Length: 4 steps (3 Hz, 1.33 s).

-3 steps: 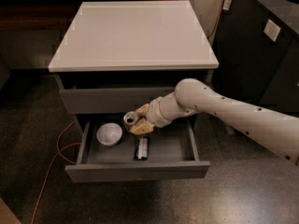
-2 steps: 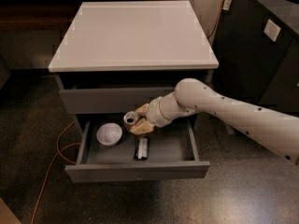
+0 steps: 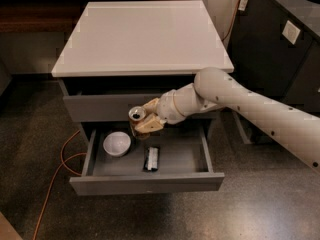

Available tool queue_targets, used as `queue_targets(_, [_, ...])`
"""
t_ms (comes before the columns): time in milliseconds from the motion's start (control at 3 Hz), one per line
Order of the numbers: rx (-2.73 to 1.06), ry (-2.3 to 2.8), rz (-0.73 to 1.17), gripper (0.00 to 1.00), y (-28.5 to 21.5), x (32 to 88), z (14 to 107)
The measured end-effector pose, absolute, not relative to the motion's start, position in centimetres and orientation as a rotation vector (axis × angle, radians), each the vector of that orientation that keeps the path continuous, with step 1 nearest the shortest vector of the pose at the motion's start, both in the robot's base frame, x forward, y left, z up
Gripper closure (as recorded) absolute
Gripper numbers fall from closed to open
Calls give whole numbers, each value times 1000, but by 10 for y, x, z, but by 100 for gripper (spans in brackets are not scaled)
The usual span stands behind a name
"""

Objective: Pick orange can from middle drawer and place on counter

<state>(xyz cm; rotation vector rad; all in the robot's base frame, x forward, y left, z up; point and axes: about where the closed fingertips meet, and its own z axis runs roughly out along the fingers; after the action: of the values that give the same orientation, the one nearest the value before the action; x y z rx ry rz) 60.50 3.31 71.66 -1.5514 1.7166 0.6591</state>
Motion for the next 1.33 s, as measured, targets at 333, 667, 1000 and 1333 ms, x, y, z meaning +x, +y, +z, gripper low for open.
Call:
queue_targets(333, [-1542,1661,711,100,37,608,776])
queue_targets(667, [-1548,1623,726,100,41,612,832])
queue_targets(1000, [-1571,1611,701,100,48,620,890])
queue_targets(1333, [-1547,1641,683,100,54,650,946])
